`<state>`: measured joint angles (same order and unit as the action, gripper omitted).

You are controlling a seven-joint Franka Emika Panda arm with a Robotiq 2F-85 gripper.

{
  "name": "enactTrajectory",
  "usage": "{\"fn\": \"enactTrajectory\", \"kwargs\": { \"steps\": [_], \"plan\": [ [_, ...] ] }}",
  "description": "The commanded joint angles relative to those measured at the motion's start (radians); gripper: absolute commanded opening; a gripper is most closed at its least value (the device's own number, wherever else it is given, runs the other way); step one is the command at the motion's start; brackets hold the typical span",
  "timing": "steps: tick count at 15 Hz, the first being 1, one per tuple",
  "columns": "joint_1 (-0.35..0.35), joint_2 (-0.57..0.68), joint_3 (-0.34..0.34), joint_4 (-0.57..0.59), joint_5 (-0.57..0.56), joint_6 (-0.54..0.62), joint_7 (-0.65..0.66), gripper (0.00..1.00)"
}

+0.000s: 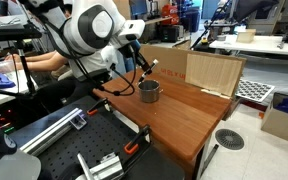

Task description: Put the marker in the silver pot

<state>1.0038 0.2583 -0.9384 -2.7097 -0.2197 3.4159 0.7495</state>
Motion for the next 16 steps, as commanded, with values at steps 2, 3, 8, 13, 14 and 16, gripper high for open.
{"fn": "enactTrajectory", "kwargs": {
  "steps": [2, 3, 8, 13, 14, 16],
  "plan": [
    [-0.042, -0.082, 0.018, -0.001, -0.033, -0.091, -0.001, 0.05],
    [-0.056, -0.094, 0.031, 0.008, -0.040, -0.131, -0.001, 0.05],
    [-0.085, -0.084, 0.078, 0.047, -0.008, -0.226, 0.000, 0.05],
    [-0.116, -0.066, 0.117, 0.085, 0.013, -0.268, 0.003, 0.05],
    [-0.125, -0.062, 0.127, 0.092, 0.018, -0.277, 0.003, 0.05],
    [-0.145, -0.055, 0.150, 0.107, 0.027, -0.302, 0.000, 0.05]
  ]
}}
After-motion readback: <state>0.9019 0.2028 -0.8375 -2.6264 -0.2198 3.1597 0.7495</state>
